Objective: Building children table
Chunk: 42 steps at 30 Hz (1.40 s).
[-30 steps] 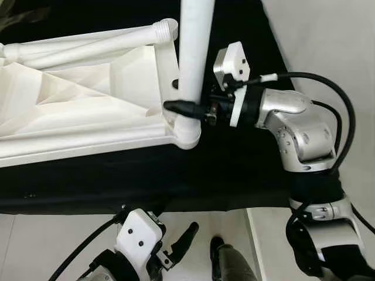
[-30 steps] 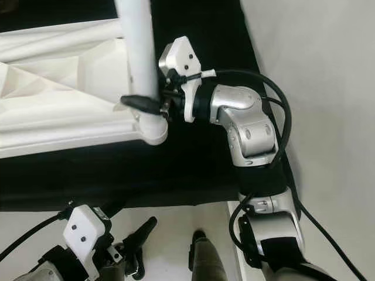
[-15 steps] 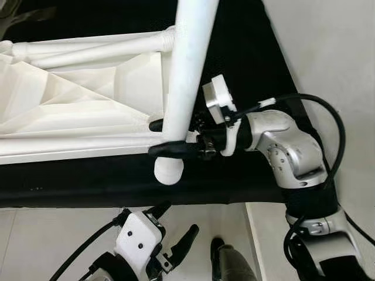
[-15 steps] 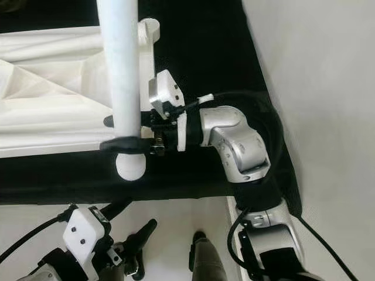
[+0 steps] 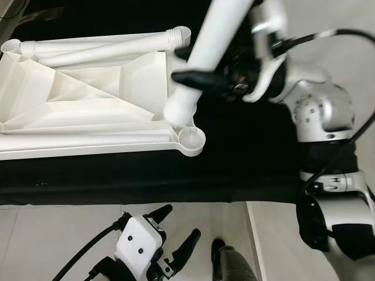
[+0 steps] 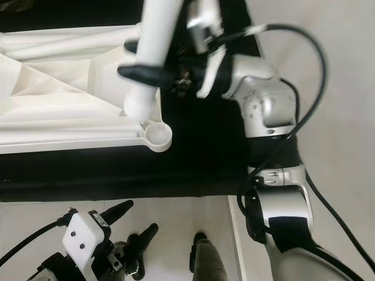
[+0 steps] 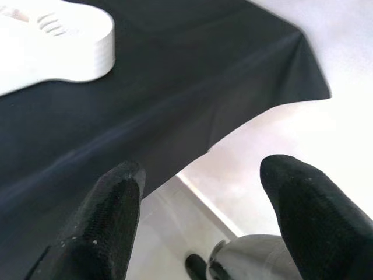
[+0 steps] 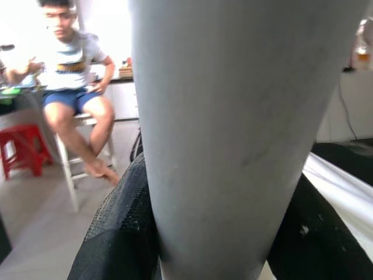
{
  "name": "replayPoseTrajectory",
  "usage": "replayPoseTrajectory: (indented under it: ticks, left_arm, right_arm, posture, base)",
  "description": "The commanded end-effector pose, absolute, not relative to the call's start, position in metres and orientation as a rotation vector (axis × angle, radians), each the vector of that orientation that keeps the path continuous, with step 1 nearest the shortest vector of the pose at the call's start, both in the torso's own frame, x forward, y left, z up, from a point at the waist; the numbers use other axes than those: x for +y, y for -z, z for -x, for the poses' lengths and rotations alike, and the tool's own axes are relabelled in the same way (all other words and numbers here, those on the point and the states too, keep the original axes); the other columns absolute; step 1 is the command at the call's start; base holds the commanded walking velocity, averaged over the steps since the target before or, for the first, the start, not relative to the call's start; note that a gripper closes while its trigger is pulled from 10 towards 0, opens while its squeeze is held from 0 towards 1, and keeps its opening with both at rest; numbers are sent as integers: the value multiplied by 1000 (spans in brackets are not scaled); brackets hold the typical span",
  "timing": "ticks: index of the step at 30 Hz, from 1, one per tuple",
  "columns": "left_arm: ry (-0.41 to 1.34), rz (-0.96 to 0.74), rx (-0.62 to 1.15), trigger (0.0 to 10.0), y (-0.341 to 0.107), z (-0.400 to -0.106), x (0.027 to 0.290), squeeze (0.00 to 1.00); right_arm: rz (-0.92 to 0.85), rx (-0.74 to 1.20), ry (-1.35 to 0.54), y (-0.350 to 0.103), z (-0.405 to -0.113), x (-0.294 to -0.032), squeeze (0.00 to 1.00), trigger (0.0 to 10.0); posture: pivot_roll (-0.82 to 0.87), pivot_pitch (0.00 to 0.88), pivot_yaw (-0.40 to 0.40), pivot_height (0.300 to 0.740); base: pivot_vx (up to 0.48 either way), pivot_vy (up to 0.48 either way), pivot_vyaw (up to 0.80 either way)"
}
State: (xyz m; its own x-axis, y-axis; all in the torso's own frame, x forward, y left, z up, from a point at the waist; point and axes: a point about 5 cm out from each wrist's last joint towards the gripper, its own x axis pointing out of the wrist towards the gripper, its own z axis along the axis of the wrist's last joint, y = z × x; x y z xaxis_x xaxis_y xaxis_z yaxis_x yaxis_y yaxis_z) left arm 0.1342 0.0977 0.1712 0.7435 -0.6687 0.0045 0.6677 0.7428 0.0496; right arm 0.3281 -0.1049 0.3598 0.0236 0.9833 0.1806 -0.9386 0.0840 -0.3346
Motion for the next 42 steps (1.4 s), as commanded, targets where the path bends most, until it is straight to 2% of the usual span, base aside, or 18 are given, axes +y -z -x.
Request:
replayPoseTrajectory:
  ticks: [1,5,7,8,10,16,26,42]
  left_arm:
    - [733,-34,3,10000,-170,-128,96,0]
    - [734,-28,9,10000,-173,-123,96,0]
    - [737,-21,15,10000,-175,-117,95,0]
    - [737,-21,15,10000,-175,-117,95,0]
    - [739,-11,21,10000,-178,-112,95,0]
    - [746,6,27,10000,-180,-106,92,0]
    - [745,13,22,10000,-181,-104,90,0]
    - [739,11,25,10000,-180,-104,89,0]
  right_arm:
    - [123,-427,-1525,-364,-329,-103,0,10000]
    - [207,-388,-1563,-360,-335,-100,0,10000]
    - [320,-322,-1648,-348,-336,-95,0,10000]
    - [320,-322,-1648,-348,-336,-95,0,10000]
    - [377,-276,-1763,-337,-333,-84,0,10000]
    - [477,-254,-1852,-332,-329,-71,0,10000]
    - [599,-228,-1836,-334,-337,-66,0,10000]
    - [600,-153,-1846,-343,-338,-83,0,10000]
  posture:
    - [77,385,4,740]
    - [95,407,4,740]
    - [97,425,8,740]
    - [97,425,8,740]
    - [101,450,6,740]
    - [104,465,4,740]
    - [96,473,-9,740]
    - [92,470,-11,740]
  base:
    - [0,0,0]
    - [0,0,0]
    - [0,0,0]
    - [0,0,0]
    - [0,0,0]
    - [0,0,0]
    - [0,0,0]
    - [0,0,0]
